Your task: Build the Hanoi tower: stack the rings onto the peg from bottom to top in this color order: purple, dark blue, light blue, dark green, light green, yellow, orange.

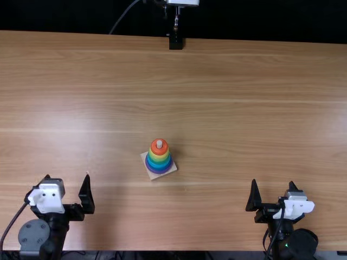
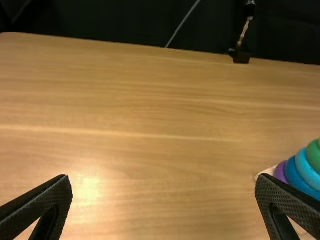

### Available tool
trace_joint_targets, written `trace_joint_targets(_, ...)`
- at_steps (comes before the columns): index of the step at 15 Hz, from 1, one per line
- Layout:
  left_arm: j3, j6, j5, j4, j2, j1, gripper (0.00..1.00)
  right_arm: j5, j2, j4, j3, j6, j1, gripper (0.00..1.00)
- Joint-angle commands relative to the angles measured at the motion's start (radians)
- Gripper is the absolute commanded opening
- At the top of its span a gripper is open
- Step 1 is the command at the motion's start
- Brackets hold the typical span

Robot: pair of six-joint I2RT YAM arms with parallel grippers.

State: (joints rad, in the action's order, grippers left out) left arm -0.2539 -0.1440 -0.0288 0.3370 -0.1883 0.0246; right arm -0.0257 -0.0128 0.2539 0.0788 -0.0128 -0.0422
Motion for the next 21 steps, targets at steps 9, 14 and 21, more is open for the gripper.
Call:
trace_joint_targets(9, 0.208, 0.010, 0.003, -0.004, 0.184, 0.003, 1.00, 0.000, 0.013, 0.071, -0.063, 0.000, -0.010, 1.00)
trace_joint_targets(14, 0.254, 0.011, 0.003, 0.005, 0.188, -0.006, 1.00, 0.000, 0.013, 0.071, -0.063, 0.000, -0.010, 1.00)
trace_joint_targets(21, 0.254, 0.010, 0.007, 0.092, 0.188, -0.008, 1.00, 0.000, 0.013, 0.071, -0.063, 0.000, -0.010, 1.00)
